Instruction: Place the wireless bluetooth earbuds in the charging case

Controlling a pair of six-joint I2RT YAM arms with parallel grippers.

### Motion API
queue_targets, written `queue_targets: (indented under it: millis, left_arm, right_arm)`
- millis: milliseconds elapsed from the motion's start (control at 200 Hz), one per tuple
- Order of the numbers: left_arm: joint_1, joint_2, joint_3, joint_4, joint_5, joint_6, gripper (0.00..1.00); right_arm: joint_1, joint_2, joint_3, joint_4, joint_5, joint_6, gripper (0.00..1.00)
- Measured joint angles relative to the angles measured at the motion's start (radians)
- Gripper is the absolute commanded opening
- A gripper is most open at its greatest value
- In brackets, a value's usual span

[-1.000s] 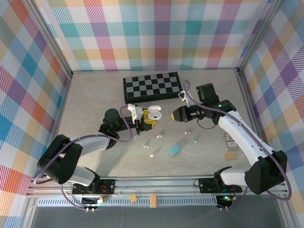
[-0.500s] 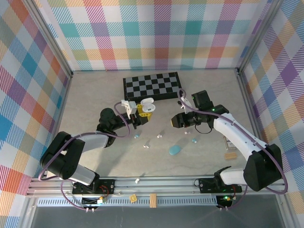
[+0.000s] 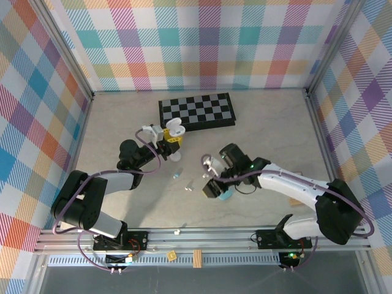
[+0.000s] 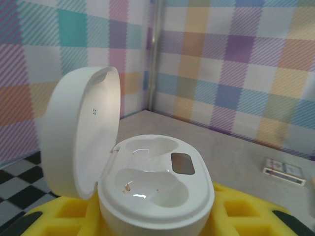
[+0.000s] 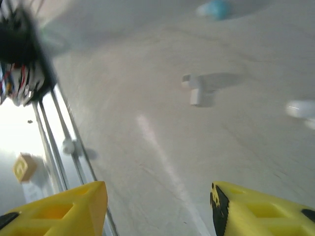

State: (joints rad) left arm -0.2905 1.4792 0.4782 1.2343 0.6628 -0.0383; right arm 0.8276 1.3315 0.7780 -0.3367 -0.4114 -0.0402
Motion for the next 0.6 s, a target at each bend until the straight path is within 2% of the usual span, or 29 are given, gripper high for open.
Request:
queue_targets:
  millis: [135, 265, 600]
  left_arm:
    - [0.034, -0.016, -0.005, -0.003, -0.006, 0.001, 0.38]
    - [0.054, -0.064, -0.005, -0.037, -0.011, 0.009, 0.38]
    - [0.068, -0.143, -0.006, -0.141, -0.014, 0.047, 0.39]
  right_arm:
    - [0.146, 0.014, -0.038, 0.069, -0.016, -0.148, 0.60]
    - [0.267, 0.091, -0.033, 0.122, -0.027, -0.268, 0.59]
    - [0.393, 0.334, 0.095, 0.127, 0.016, -0.449, 0.49]
